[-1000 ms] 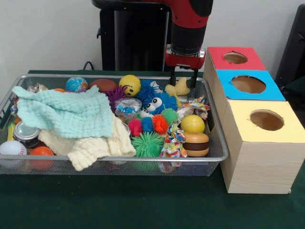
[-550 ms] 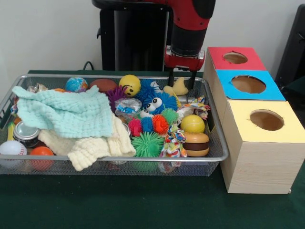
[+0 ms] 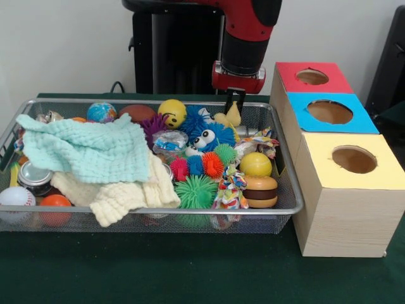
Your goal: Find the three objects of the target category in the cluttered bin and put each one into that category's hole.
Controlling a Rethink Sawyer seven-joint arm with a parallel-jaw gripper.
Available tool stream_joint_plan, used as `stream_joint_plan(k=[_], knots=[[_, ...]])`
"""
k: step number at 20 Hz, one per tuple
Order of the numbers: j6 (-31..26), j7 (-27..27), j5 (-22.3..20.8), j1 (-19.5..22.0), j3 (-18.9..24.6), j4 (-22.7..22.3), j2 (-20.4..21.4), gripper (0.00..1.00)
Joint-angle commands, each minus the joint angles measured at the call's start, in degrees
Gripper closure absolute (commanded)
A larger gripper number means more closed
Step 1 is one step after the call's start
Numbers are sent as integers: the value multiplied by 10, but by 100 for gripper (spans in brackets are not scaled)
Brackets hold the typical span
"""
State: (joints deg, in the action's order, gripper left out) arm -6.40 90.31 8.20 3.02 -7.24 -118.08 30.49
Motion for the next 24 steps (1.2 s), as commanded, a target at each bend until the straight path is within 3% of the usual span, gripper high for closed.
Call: stream_joint_plan(k=[1, 8, 13, 15, 24], knots=[[-6, 54, -36, 6, 5, 48, -37, 100], [-47, 59, -34, 1, 1, 43, -3, 100], [-172, 58, -20, -3, 3, 37, 105, 100], [-198, 55, -24, -8, 0, 44, 122, 100], [-210, 51, -30, 1, 20, 45, 150, 100]])
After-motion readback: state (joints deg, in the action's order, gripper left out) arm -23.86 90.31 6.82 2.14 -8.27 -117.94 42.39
